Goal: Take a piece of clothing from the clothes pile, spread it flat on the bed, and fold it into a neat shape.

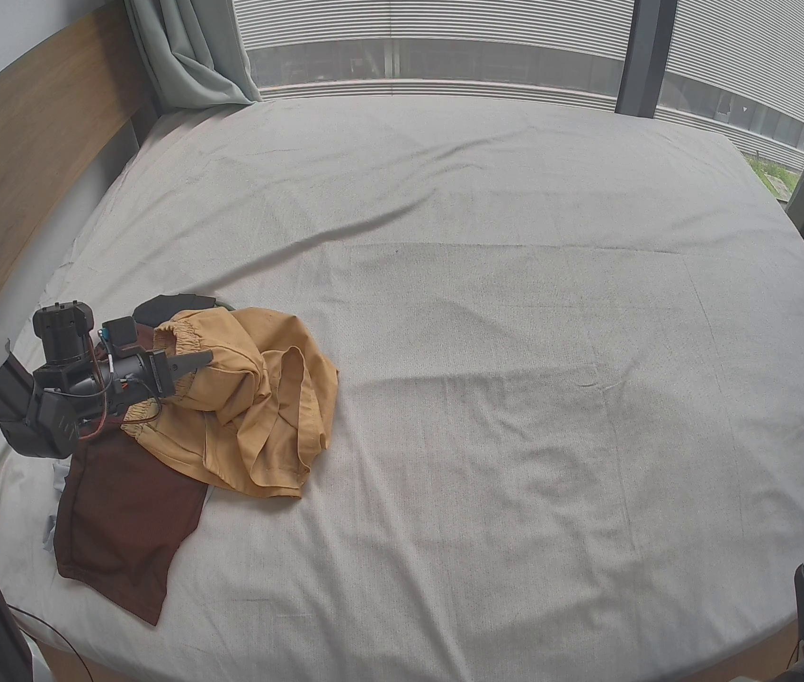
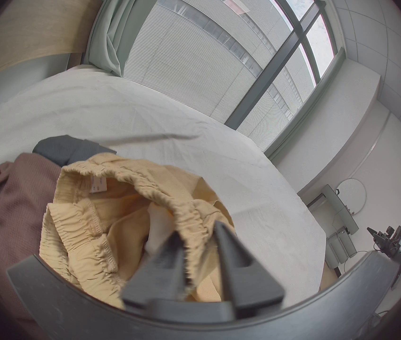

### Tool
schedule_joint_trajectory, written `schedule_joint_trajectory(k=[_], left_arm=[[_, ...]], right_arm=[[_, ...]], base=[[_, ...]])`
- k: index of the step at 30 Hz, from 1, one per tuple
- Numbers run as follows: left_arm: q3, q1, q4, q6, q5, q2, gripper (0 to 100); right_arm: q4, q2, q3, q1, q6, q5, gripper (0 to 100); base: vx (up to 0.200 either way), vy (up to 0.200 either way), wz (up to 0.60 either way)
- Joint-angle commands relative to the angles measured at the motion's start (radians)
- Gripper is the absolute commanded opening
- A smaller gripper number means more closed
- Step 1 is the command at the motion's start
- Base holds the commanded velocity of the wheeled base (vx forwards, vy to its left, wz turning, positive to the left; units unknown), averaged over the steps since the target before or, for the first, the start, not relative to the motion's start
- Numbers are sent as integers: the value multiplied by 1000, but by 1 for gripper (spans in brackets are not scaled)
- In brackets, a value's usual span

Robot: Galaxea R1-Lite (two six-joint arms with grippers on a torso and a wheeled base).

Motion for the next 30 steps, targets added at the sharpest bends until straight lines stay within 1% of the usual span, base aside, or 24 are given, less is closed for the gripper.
schedule_joint_trajectory(k=[1,3,8,11,14,15,16,24,27,28,29,30], left_arm=[[9,2,-5,-1,-7,26,0],[16,2,-5,-7,-34,17,0],[39,2,-6,-19,-41,-21,0],[56,0,-6,-73,-41,-69,0],[73,-1,-6,-155,-40,-124,0],[73,-1,-6,-155,-40,-124,0],[82,-1,-6,-191,-34,-150,0],[128,3,-20,-225,-23,-189,0],[136,2,-45,-246,19,-187,0],[136,2,-46,-248,22,-187,0],[141,0,-66,-272,52,-187,0],[144,-1,-77,-287,62,-189,0]], right_arm=[[0,-16,18,0,0,0,100],[0,-16,18,0,0,0,100],[0,-16,18,0,0,0,100],[0,-16,18,0,0,0,100],[0,-16,18,0,0,0,100],[0,-16,18,0,0,0,100],[0,-16,18,0,0,0,100],[0,-16,18,0,0,0,100],[0,-16,18,0,0,0,100],[0,-16,18,0,0,0,100],[0,-16,18,0,0,0,100],[0,-16,18,0,0,0,100]], base=[[0,0,0],[0,0,0],[0,0,0],[0,0,0],[0,0,0],[0,0,0],[0,0,0],[0,0,0],[0,0,0],[0,0,0],[0,0,0],[0,0,0]])
